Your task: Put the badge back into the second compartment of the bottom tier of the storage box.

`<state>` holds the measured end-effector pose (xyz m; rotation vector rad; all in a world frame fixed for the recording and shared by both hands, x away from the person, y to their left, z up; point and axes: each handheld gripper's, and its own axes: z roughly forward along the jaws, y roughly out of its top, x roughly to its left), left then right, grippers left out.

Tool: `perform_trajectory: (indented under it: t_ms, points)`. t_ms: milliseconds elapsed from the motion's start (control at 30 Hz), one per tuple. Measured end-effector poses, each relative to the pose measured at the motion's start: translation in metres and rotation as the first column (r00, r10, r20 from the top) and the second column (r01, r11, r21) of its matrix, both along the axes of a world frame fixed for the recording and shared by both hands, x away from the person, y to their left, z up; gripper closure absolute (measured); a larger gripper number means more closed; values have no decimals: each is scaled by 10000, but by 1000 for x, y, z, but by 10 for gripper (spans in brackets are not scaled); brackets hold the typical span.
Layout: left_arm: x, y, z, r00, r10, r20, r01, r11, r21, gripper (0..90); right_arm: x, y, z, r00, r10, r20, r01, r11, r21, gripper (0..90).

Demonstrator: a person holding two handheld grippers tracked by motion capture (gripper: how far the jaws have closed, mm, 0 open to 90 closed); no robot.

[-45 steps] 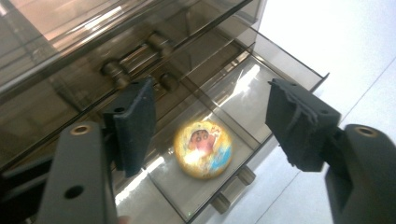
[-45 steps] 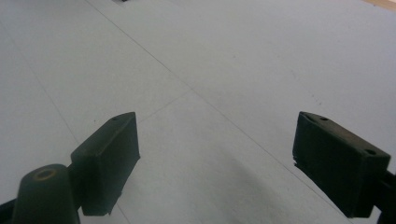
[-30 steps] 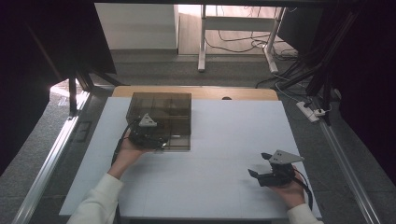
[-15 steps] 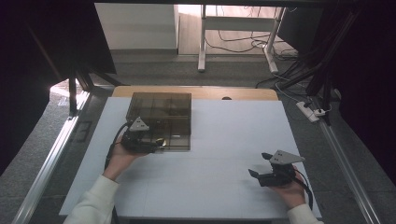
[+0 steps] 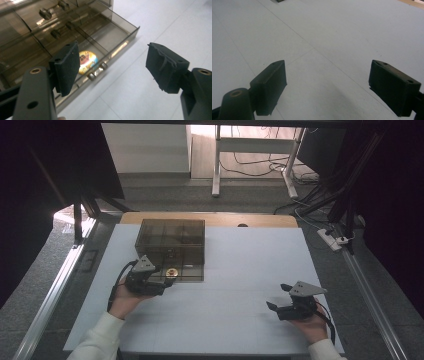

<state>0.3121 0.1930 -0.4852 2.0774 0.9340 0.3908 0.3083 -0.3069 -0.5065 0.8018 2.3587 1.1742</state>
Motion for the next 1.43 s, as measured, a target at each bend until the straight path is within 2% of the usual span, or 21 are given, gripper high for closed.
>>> perform_trajectory:
  t_ms: [367,667,967,1433]
  points:
    - [-24,16,-15,9992,392,-23,-392,9992,-48,267,-3,-3,2,10000,-39,-28,40,9997,259,145]
    - [-44,28,-25,9978,652,126,-651,9978,-110,256,-6,-2,3,9999,40,-146,-34,9990,441,145]
    - [-47,28,-29,9979,639,101,-638,9980,-38,249,-9,1,5,9997,160,-183,-155,9995,288,144]
    - [-46,28,-30,9982,594,35,-594,9982,-5,243,-9,2,4,9997,196,-169,-191,9994,300,144]
